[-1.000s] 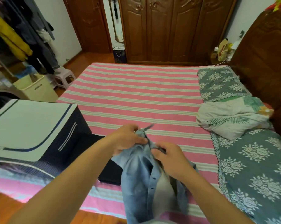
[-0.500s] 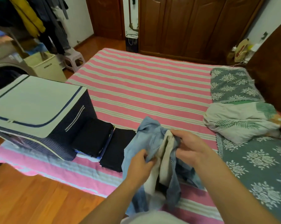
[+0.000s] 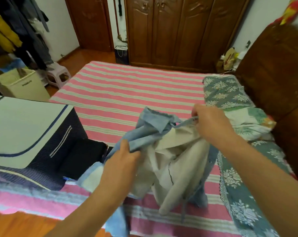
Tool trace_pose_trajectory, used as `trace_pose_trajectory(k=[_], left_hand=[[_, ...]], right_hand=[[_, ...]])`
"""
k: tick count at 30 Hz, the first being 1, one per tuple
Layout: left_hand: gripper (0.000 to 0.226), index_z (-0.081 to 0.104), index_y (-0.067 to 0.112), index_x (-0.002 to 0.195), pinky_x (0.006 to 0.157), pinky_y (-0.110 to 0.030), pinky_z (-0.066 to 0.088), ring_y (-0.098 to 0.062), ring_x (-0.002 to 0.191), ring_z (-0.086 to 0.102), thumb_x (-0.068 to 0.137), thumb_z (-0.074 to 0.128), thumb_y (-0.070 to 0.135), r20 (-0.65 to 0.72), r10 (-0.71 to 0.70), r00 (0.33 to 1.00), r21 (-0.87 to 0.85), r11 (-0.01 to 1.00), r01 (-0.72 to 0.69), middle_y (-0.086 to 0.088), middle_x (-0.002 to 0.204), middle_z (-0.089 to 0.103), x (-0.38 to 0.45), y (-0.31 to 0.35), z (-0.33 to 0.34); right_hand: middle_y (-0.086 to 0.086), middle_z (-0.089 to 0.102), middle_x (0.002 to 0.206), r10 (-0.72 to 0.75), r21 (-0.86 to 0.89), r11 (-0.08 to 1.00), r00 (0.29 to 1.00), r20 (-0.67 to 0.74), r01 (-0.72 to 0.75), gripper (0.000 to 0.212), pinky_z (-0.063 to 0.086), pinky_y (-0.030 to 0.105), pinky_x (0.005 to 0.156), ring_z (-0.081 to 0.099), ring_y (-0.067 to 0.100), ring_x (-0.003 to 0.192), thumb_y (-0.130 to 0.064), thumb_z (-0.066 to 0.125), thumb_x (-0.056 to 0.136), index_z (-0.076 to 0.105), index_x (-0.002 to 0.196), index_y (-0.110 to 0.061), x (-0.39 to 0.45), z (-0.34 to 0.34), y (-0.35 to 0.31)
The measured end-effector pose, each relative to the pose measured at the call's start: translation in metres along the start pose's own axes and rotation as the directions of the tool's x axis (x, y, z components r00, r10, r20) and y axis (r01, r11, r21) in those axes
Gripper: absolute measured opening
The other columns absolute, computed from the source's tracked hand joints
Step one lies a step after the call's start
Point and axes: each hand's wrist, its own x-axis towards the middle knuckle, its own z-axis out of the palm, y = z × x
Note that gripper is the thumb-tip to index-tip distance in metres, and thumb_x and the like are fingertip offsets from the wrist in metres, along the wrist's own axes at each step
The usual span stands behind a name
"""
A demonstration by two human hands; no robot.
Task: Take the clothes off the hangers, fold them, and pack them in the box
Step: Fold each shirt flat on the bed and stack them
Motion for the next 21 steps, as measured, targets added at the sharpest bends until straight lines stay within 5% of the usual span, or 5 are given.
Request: trace_pose_trajectory(k=[3, 6, 11, 15, 21], left_hand=[[0.023, 0.058, 0.011, 0.077, 0.042, -0.031, 0.030, -0.032, 0.052, 0.049, 0.066, 0.065, -0.008, -0.097, -0.126, 0.987, -0.147, 0.983, 0.111, -0.011, 0.103, 0.048, -0.006, -0.010, 0.012], [0.027, 0.059, 0.017, 0.086, 0.068, -0.037, 0.045, -0.022, 0.076, 0.057, 0.083, 0.058, -0.010, -0.125, -0.468, 0.875, -0.481, 0.800, 0.359, -0.002, 0.104, 0.057, -0.005, -0.024, 0.020], [0.026, 0.052, 0.023, 0.081, 0.066, -0.022, 0.040, -0.007, 0.070, 0.053, 0.083, 0.068, 0.002, 0.138, -0.443, 0.886, -0.727, 0.562, 0.394, 0.008, 0.077, 0.056, -0.035, 0.013, 0.033], [0.011, 0.061, 0.030, 0.075, 0.095, -0.011, 0.032, 0.005, 0.115, 0.044, 0.078, 0.063, 0.041, 0.392, -0.217, 0.894, -0.673, 0.595, 0.440, 0.021, 0.124, 0.051, -0.072, 0.022, 0.057], [0.028, 0.060, 0.006, 0.093, 0.068, -0.026, 0.050, -0.011, 0.070, 0.057, 0.099, 0.063, 0.033, 0.576, -0.454, 0.679, -0.739, 0.064, 0.670, 0.000, 0.076, 0.060, -0.054, 0.015, 0.055]], right_hand=[[0.000, 0.062, 0.085, -0.061, -0.056, 0.991, 0.783, 0.618, 0.121, 0.006, 0.040, 0.031, 0.066, 0.056, 0.023, 0.081, -0.022, 0.063, 0.093, 0.065, 0.088, -0.022, -0.002, 0.016, 0.008], [-0.003, 0.059, 0.074, -0.174, 0.278, 0.957, 0.612, 0.771, -0.079, 0.025, 0.041, 0.030, 0.065, 0.053, 0.014, 0.070, -0.036, 0.068, 0.094, 0.062, 0.078, -0.019, -0.023, 0.040, 0.003], [0.013, 0.074, 0.089, -0.071, 0.638, 0.369, 0.664, 0.744, -0.676, 0.025, 0.053, 0.044, 0.081, 0.068, 0.030, 0.084, -0.029, 0.065, 0.098, 0.074, 0.092, -0.006, -0.080, 0.109, -0.041], [0.029, 0.072, 0.103, 0.025, 0.688, -0.086, 0.689, 0.724, -0.721, 0.031, 0.059, 0.044, 0.075, 0.069, 0.037, 0.086, -0.020, 0.054, 0.104, 0.069, 0.110, 0.006, -0.120, 0.132, -0.090], [0.029, 0.071, 0.095, -0.002, 0.773, -0.060, 0.775, 0.632, -0.631, 0.028, 0.058, 0.055, 0.085, 0.070, 0.044, 0.091, -0.024, 0.057, 0.103, 0.073, 0.099, -0.002, -0.143, 0.131, -0.109]])
